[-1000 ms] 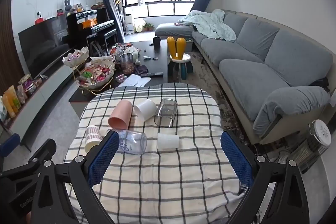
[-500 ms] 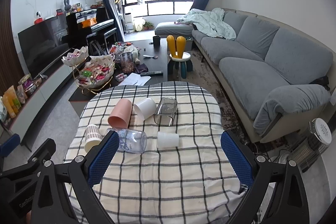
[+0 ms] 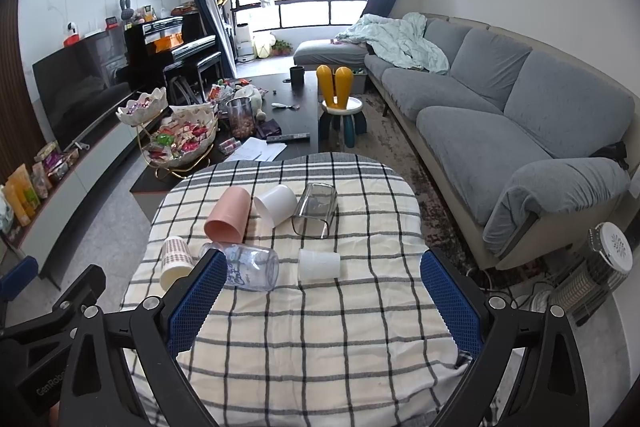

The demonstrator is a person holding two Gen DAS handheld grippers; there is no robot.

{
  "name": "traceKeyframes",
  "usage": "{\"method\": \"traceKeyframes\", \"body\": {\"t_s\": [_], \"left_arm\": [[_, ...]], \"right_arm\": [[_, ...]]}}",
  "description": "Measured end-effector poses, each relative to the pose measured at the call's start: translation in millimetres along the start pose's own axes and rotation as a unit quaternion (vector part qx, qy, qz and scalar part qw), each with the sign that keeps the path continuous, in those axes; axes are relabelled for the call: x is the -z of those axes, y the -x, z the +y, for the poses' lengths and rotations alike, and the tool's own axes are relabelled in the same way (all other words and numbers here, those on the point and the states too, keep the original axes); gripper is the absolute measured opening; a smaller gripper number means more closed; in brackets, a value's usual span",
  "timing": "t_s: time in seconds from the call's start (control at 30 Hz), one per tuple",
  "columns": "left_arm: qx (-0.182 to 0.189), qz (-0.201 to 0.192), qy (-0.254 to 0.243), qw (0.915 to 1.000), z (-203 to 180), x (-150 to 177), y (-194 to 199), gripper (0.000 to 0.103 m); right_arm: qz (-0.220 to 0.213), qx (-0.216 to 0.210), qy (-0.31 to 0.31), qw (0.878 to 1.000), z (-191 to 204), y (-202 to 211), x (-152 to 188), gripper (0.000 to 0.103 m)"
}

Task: Flip cup upside down

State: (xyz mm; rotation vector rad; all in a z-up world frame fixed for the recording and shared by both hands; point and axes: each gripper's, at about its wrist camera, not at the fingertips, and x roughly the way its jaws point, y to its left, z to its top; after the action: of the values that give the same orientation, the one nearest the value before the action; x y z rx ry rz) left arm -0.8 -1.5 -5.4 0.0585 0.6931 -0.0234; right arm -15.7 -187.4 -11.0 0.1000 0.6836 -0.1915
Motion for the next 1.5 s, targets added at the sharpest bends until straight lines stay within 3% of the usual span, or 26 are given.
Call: {"method": "traceKeyframes", "body": {"t_s": [0.63,1.5], "left_arm": [[-0.002,0.005,0.003,1.0,4,6,-6,0.103],[-0.009,0.005,0.018,0.9998,15,-25,-74,0.103]], "right_arm": [[0.006,0.0,0.001,1.0,0,-7,5,0.098],[0.05,0.0,-0.021,0.999,12,-91,-22,0.098]]}}
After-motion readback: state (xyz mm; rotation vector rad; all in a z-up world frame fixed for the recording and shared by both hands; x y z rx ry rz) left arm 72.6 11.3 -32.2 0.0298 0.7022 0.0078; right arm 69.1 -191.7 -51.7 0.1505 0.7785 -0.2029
